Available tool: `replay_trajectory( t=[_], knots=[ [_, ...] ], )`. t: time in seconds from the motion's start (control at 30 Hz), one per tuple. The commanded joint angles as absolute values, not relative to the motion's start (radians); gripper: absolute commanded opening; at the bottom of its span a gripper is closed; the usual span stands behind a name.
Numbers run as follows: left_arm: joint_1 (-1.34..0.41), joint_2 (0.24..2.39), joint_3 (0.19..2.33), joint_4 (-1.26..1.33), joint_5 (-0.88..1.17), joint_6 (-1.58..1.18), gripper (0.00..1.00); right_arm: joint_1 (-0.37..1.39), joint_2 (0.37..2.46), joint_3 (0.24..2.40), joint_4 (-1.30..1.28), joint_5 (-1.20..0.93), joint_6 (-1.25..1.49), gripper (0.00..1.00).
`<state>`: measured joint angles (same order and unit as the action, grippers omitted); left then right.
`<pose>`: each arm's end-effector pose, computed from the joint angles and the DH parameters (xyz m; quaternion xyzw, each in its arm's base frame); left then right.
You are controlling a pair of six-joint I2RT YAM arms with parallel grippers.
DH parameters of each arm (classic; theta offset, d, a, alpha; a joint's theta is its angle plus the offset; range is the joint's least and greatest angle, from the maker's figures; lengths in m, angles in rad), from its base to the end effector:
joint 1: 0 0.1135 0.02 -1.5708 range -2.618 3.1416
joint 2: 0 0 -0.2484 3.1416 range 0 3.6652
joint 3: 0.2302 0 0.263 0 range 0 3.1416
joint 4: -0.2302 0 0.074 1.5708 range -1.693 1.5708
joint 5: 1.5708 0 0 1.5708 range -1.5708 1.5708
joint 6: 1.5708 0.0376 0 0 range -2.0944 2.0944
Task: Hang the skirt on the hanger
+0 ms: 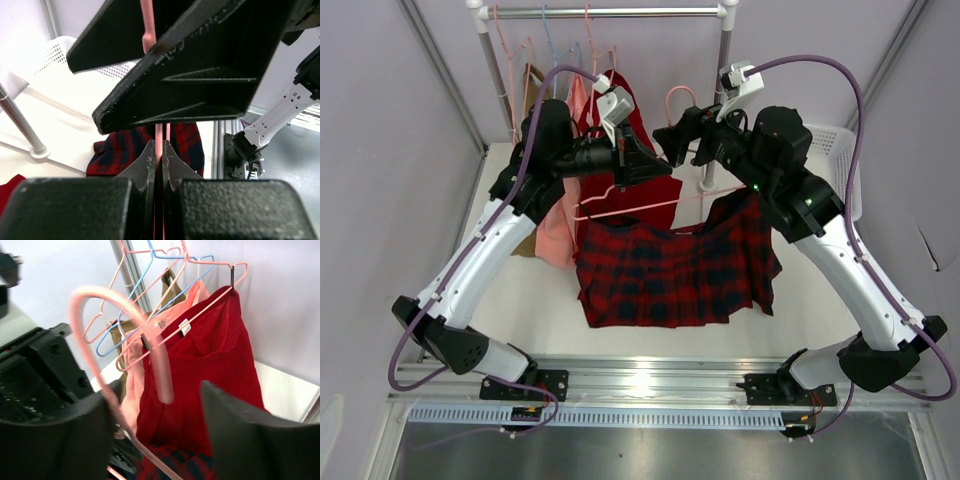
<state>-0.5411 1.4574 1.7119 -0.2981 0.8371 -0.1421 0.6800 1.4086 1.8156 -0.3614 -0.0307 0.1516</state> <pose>0.2631 -0.1907 0.4785 0.4063 0.5912 -0.4883 0.4970 0.2347 0.1913 0.5202 -0.1911 0.6639 0.3017 0.6571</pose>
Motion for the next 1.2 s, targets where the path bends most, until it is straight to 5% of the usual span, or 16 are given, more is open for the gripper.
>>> replay_trajectory(
  t=[0.0,0.2,0.67,1.17],
  knots=[
    [-0.541,1.359,1.726,-0.176,0.813,-0.153,0.00,0.661,1.364,1.784,-0.318,0.075,0.144,0.80],
    [-0.541,1.362,1.733,-0.196,0.759,-0.146,0.00,0.661,1.345,1.770,-0.327,0.097,0.146,0.99],
    [-0.541,1.359,1.744,-0.235,0.595,-0.138,0.00,0.661,1.267,1.718,-0.328,0.064,0.144,0.99],
    [-0.541,1.313,1.897,-0.403,0.183,-0.163,0.00,0.597,1.213,1.786,-0.434,0.206,0.181,0.99]
  ],
)
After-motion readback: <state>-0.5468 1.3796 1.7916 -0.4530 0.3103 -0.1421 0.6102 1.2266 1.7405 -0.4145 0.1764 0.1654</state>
